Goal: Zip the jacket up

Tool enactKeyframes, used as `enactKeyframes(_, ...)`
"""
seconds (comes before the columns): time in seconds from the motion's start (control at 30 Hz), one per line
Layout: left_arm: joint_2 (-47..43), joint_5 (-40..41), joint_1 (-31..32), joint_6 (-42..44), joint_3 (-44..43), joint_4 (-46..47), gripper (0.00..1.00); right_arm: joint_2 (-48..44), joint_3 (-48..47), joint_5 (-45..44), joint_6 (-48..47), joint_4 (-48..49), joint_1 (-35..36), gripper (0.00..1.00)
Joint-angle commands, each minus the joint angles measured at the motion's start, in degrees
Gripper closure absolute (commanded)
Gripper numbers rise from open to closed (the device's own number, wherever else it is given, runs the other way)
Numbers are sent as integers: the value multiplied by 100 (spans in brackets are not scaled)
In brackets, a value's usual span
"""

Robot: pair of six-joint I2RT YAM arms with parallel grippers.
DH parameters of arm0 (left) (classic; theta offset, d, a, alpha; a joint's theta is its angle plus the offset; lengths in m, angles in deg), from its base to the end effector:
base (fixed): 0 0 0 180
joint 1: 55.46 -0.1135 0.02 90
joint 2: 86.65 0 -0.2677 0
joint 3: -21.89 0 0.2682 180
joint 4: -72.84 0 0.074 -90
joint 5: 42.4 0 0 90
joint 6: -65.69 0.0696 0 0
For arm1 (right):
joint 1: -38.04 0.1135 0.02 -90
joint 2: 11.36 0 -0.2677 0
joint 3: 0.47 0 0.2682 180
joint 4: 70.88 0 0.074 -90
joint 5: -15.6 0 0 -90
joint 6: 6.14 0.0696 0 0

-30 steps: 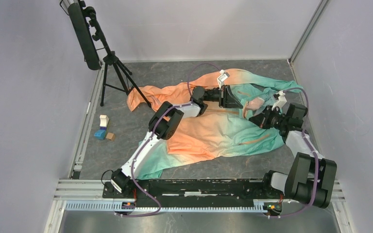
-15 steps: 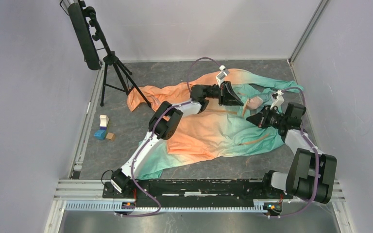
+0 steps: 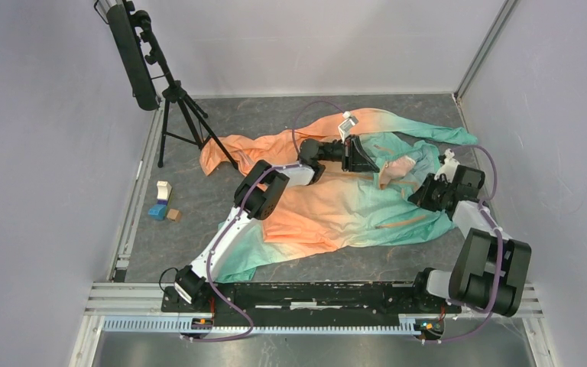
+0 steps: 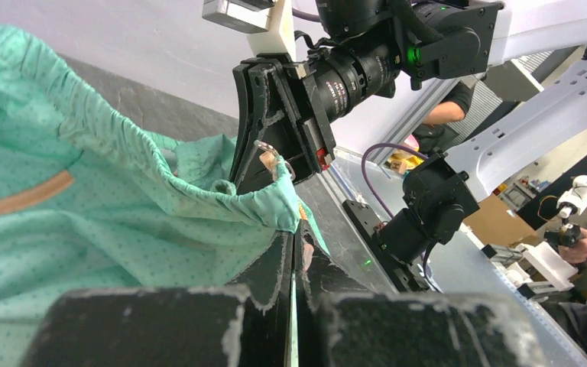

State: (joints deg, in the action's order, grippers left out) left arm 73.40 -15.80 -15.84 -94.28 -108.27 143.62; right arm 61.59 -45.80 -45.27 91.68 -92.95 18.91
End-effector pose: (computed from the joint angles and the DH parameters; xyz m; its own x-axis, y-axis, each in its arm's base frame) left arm 0.4099 -0.4201 0.1400 -0.5847 -0.0620 -0.8088 0.7499 -0.4217 -0.5098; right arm 0.2627 -0.0553 0.1423 -0.7153 0.3739 -0.5904 0.0869 0.8858 0.4558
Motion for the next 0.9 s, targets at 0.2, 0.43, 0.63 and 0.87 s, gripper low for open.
enactKeyframes(0.2,-406,225,7,359,494,-83,98,-105,-434,-742,-109,-284,67,61)
enactKeyframes(0.43,-438,122,11,416,451,-240,98,-839,-944,-603,-56,-615,64,30)
enactKeyframes(0.63,-464,230,20,370,429,-230,98,-451,-936,976,524,332,181,26)
enactKeyframes(0.87,-482,248,38,246,452,-154,98,266,-388,2215,2278,3000,463,34)
